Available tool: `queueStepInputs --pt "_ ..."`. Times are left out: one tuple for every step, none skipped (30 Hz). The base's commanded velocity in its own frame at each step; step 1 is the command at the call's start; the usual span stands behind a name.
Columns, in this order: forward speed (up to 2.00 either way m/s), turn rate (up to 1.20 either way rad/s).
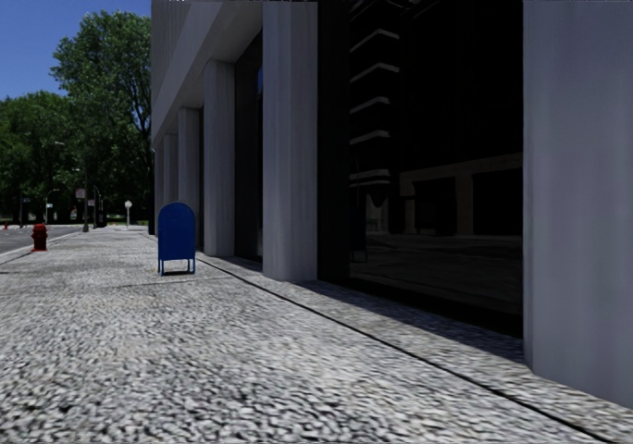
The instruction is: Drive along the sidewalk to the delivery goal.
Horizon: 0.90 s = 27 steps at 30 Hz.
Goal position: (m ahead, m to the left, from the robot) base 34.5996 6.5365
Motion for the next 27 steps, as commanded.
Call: queueStepInputs --pt "1.45 0.76" --pt "1.45 0.77" --pt "1.45 0.77" --pt "1.45 0.77" --pt "1.45 0.77" --pt "1.45 0.77" --pt "1.45 0.77" --pt "1.45 0.77" --pt "1.45 0.77" --pt "1.45 0.77" --pt "1.45 0.77" --pt "1.45 0.77" --pt "1.45 0.77" --pt "1.45 0.77" --pt "1.45 0.77" --pt "1.45 0.77" --pt "1.45 0.77" --pt "1.45 0.77" --pt "1.45 0.77" --pt "1.45 0.77" --pt "1.45 0.77" --pt "1.45 0.72" --pt "1.45 0.72" --pt "1.45 0.68" --pt "1.45 0.66" --pt "1.45 0.53" --pt "1.45 0.0"
